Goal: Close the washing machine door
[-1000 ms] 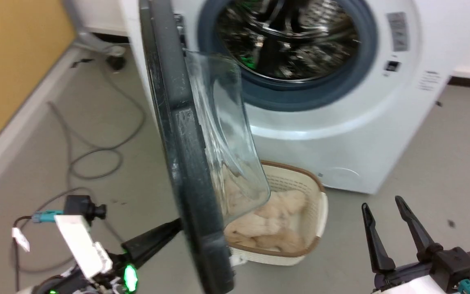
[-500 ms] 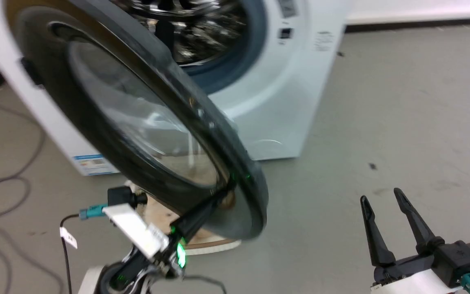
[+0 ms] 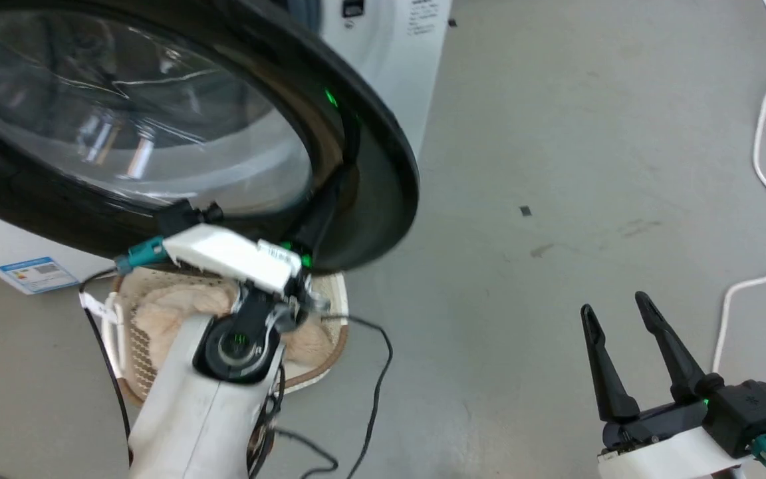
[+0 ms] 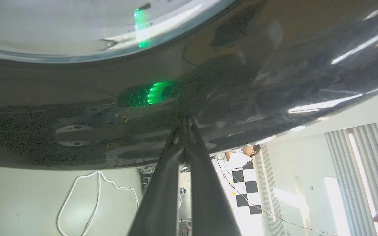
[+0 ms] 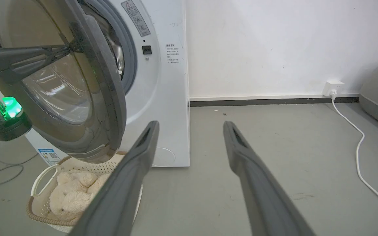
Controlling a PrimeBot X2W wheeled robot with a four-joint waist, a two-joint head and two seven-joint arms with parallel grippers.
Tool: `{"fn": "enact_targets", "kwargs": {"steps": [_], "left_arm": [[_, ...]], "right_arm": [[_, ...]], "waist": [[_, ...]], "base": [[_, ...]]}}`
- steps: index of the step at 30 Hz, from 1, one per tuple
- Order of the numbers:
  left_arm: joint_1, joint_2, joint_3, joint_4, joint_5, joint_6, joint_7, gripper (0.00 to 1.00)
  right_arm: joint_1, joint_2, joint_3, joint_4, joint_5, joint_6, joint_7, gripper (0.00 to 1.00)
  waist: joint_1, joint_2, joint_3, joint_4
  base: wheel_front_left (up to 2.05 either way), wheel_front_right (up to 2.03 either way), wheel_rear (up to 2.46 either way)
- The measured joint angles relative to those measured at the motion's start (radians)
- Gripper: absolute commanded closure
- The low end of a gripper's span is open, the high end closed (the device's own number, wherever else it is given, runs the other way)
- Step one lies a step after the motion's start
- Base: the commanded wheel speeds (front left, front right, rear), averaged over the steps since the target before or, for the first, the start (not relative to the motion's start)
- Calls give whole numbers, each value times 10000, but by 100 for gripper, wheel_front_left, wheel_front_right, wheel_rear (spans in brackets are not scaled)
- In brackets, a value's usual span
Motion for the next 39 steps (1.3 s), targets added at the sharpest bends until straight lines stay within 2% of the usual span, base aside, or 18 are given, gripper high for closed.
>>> {"fn": "enact_targets", "kwargs": {"steps": [5, 10, 14, 17, 20, 23, 26, 28, 31, 32, 35, 39], "left_arm": [[-823, 0, -56, 721, 58, 0, -702, 100], [-1003, 0, -219, 957, 69, 0, -765, 100], [-643, 65, -548, 777, 90, -2, -581, 100], [197, 336, -1030, 378, 226, -2, -194, 100], [1180, 941, -1766, -128, 819, -2, 56, 100], [1913, 1990, -2644, -508, 2203, -2, -201, 100], [2288, 3070, -3338, -462, 3981, -2, -1212, 100], [2346, 3590, -3488, -282, 5143, -2, -2213, 100], [2441, 3747, -2947, -161, 5891, 96, -3942, 100], [2489, 3716, -2654, -234, 6034, 142, -4201, 100], [2775, 3614, -1475, -991, 7114, 495, -4368, 100], [3683, 2874, 374, -2667, 9074, 792, -4387, 100]], "right_arm": [[-27, 0, 36, 2, 63, 0, 0, 0], [-50, 0, 12, 33, 157, 0, 0, 0], [-48, 0, 15, 59, 161, 0, 0, 0], [-35, 0, -27, 75, 109, 0, 0, 0], [10, 0, -81, 105, -29, 0, 0, 0], [135, 0, -151, 123, -77, 0, 0, 0], [354, 0, -236, 144, -117, 0, 0, 0], [497, 0, -240, 165, -165, 0, 0, 0], [609, 2, -263, 184, -198, 0, 0, 0], [626, 0, -274, 180, -198, 0, 0, 0], [694, 2, -314, 167, -242, 0, 0, 0], [725, 2, -295, 136, -253, 0, 0, 0]], "waist": [[0, 0, 171, -218], [0, 0, 92, -136], [0, 0, -126, 66], [0, 0, -363, 283], [0, 0, -637, 559], [0, 0, -904, 892], [0, 0, -1166, 1288], [0, 0, -1354, 1548], [-1, 0, -1656, 1917], [-1, 0, -1750, 2041], [-1, 0, -1993, 2388], [-1, 0, -2216, 2782]], "base": [[0, 0, 0], [0, 0, 0], [0, 0, 0], [0, 0, 0], [0, 0, 0], [0, 0, 0], [0, 0, 0], [0, 0, 0], [0, 0, 0], [0, 0, 0], [0, 0, 0], [0, 0, 0]]}}
